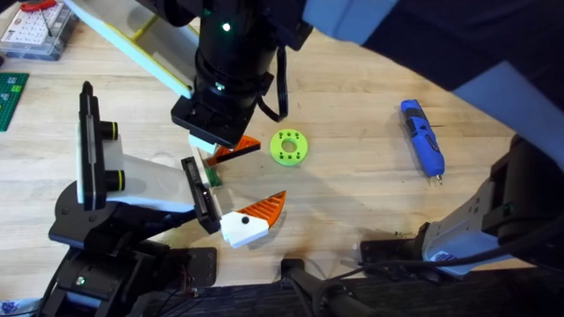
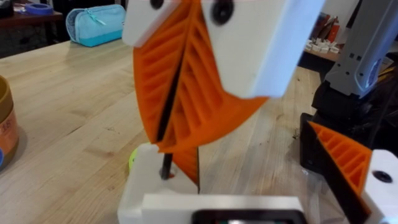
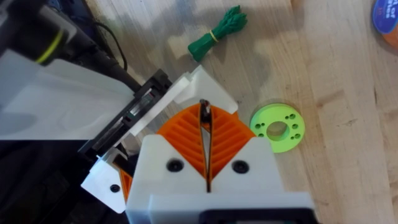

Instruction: Pick up the gripper from the table and insert it into the empty holder that is missing its gripper. Then pick up a screw, insert it into the mounting hole, and use the screwdriver to tighten it. Finally, clean up the table by picking up the vegetable and placing it into the bucket.

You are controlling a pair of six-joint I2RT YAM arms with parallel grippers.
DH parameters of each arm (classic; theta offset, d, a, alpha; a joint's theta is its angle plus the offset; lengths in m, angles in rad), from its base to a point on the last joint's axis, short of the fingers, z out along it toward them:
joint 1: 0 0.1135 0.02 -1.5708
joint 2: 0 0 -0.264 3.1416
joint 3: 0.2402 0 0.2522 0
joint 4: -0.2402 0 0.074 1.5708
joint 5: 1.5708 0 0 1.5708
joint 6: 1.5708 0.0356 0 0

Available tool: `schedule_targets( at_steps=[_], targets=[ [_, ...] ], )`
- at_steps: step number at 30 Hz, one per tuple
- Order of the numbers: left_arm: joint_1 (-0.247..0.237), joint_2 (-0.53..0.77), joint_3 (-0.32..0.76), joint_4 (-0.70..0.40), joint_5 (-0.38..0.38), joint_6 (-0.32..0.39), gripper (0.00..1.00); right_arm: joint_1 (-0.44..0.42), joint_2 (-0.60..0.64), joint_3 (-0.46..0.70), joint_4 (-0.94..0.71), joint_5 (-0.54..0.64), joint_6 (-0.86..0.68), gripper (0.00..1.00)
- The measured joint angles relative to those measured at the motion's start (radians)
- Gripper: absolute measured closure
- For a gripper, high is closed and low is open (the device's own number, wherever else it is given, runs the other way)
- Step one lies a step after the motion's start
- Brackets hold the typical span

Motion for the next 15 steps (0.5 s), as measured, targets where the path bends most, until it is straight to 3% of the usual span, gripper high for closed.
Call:
schedule_targets(
  at_steps=[15],
  targets=[
    [0.000,0.000,0.000,-0.001,0.000,0.000,0.012,-0.012,-0.033,0.000,-0.045,0.002,-0.030,0.994]
  ],
)
